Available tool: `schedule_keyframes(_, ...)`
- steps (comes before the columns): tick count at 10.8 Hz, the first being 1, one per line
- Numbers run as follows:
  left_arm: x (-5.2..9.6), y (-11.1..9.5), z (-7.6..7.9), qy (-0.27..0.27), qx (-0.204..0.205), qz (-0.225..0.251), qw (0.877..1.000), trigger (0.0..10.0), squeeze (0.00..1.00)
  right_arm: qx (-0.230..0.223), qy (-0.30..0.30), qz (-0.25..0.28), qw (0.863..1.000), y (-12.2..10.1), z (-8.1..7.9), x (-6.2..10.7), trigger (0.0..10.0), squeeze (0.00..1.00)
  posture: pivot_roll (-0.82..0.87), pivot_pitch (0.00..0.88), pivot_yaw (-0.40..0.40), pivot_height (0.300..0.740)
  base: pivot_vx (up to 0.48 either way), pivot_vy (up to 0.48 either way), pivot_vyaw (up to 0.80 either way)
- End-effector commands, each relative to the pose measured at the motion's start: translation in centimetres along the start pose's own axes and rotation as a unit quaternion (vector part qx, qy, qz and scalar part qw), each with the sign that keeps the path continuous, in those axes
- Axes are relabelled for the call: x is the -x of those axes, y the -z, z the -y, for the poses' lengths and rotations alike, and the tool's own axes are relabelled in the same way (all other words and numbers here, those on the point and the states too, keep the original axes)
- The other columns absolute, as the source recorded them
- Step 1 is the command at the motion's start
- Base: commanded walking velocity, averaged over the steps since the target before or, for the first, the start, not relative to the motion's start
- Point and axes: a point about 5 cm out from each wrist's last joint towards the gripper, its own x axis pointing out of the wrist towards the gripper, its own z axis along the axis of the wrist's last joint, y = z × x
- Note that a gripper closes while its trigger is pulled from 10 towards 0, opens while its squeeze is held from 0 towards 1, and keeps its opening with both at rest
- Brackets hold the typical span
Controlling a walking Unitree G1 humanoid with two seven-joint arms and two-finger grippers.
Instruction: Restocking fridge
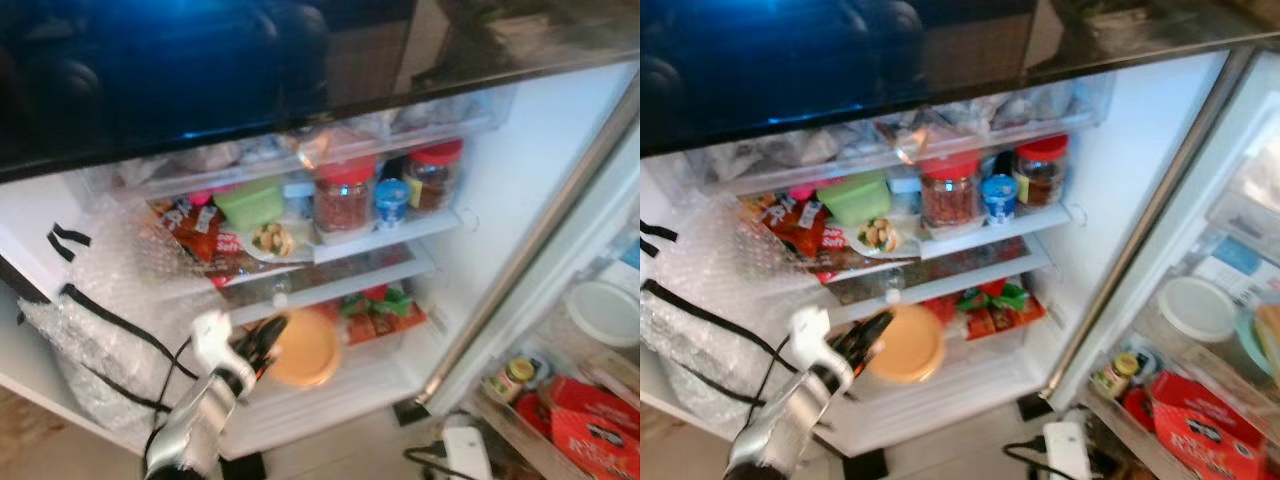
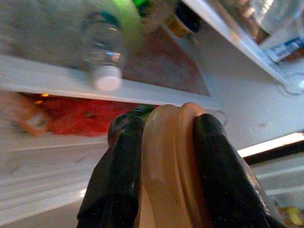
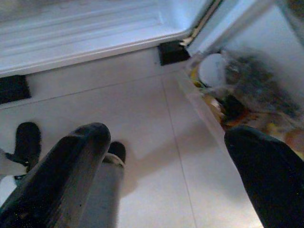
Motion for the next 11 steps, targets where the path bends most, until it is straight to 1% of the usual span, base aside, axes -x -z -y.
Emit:
schedule_keyframes(1,0.1,-0.5,0.0,-0.006,-0.006,0.011,1.0,10.0,0.0,0.0,0.002,-0.009,1.0,0.6,0.2,0.1,10.0,0.0,-0.03,0.033,0.031,0.74,0.0,0.0,0.0)
schedule_keyframes(2,0.3,-0.4,-0.2,-0.014,-0.005,0.012,1.0,10.0,0.0,-0.006,0.007,-0.007,1.0,0.5,1.2,0.1,10.0,0.0,-0.03,0.033,0.031,0.74,0.0,0.0,0.0)
schedule_keyframes(5,0.4,-0.5,-0.5,-0.033,-0.003,0.023,0.999,10.0,0.0,-0.003,0.006,-0.006,1.0,0.6,1.5,0.2,10.0,0.0,-0.03,0.036,0.034,0.74,0.0,0.0,0.0)
schedule_keyframes(6,0.4,-0.6,-0.6,-0.038,-0.003,0.027,0.999,10.0,0.0,0.0,0.003,-0.003,1.0,0.6,1.4,0.2,10.0,0.0,-0.03,0.036,0.034,0.74,0.0,0.0,0.0)
schedule_keyframes(8,0.4,-0.7,-0.7,-0.041,-0.005,0.028,0.999,10.0,0.0,0.001,-0.006,0.006,1.0,0.4,0.8,0.2,10.0,0.0,-0.03,0.036,0.033,0.74,0.0,-0.283,0.8)
schedule_keyframes(10,0.3,-0.7,-0.6,-0.043,-0.004,0.03,0.999,10.0,0.0,-0.004,-0.011,0.013,1.0,-0.1,0.5,0.1,10.0,0.0,-0.03,0.035,0.031,0.74,0.0,-0.283,0.0)
schedule_keyframes(11,0.3,-0.7,-0.7,-0.045,-0.003,0.032,0.998,10.0,0.0,-0.004,-0.013,0.016,1.0,-0.2,0.5,0.1,10.0,0.0,-0.03,0.036,0.029,0.74,0.0,0.0,0.0)
